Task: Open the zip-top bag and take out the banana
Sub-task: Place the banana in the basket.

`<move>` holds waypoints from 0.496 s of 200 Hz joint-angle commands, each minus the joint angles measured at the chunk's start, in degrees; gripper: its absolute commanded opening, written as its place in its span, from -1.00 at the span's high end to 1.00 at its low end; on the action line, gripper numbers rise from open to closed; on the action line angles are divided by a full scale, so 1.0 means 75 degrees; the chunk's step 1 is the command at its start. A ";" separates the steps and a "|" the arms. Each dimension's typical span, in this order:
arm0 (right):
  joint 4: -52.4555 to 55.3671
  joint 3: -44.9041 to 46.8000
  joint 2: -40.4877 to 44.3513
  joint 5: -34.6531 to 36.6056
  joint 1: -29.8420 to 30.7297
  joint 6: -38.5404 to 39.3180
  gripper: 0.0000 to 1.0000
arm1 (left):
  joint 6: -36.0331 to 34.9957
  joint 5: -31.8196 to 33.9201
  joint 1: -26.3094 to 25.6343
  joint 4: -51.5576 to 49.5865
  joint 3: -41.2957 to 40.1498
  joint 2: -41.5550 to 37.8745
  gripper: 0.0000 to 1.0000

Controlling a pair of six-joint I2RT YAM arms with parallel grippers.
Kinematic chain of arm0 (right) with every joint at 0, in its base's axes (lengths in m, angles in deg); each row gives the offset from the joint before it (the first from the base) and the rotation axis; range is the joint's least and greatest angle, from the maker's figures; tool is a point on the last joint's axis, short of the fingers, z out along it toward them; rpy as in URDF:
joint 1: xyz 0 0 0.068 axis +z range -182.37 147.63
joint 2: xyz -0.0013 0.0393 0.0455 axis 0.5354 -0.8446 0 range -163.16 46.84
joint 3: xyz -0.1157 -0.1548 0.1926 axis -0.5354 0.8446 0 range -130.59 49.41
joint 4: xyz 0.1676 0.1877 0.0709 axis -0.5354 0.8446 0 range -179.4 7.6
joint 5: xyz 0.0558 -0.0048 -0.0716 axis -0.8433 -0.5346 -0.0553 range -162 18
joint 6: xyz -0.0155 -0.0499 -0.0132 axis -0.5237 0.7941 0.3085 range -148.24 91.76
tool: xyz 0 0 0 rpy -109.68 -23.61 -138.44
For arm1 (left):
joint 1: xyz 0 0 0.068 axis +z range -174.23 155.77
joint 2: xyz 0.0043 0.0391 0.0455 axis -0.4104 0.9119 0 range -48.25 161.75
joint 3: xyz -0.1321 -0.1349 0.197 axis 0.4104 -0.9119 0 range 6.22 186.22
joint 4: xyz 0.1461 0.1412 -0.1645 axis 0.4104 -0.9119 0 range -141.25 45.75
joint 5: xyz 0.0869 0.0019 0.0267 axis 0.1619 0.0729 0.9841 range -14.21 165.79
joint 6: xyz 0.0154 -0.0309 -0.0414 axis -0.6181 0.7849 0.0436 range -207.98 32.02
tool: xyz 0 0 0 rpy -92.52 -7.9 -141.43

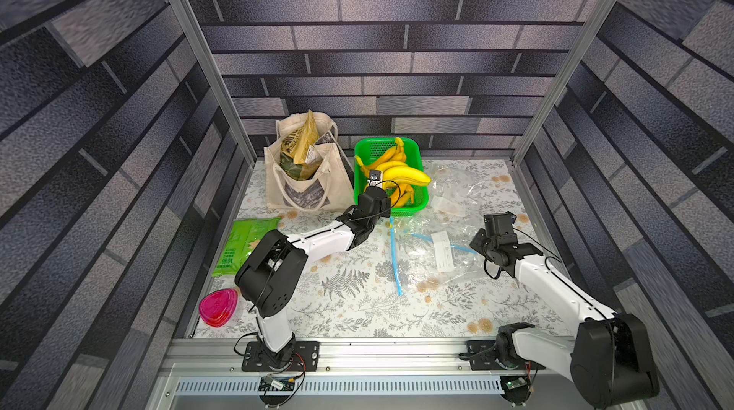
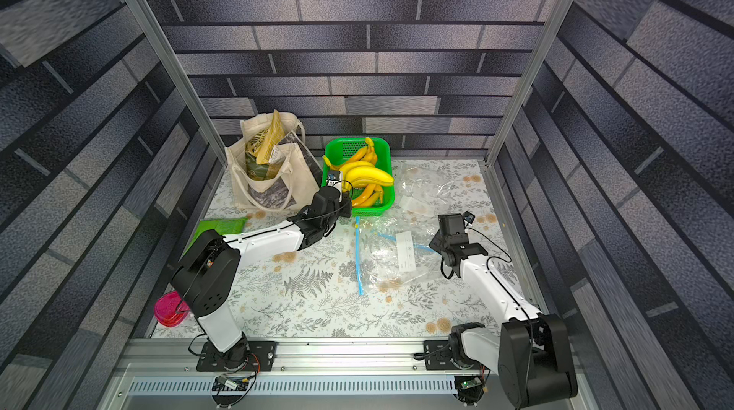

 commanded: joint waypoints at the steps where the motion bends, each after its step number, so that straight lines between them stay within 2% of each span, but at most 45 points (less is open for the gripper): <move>1: -0.0081 -0.0086 -0.0144 0.0104 0.0016 0.0118 0.88 | -0.0164 -0.0342 0.0147 -0.0294 0.0520 0.0314 0.72; 24: 0.0128 -0.0290 -0.0183 0.0424 0.0009 0.0135 0.72 | -0.0124 -0.0385 0.0261 -0.0488 0.0788 0.0629 0.64; 50: 0.0427 -0.0616 -0.0177 0.0653 0.0009 0.0194 0.43 | -0.0135 -0.0380 0.0293 -0.0991 0.1190 0.0865 0.47; 73: 0.0480 -0.0699 0.0000 0.0664 0.0019 0.0216 0.26 | -0.0090 -0.0231 0.0287 -0.1168 0.1278 0.0806 0.04; 99: 0.0655 -0.0750 0.0151 0.0758 0.0010 0.0247 0.12 | -0.0138 -0.0193 0.0286 -0.1174 0.1111 0.0546 -0.23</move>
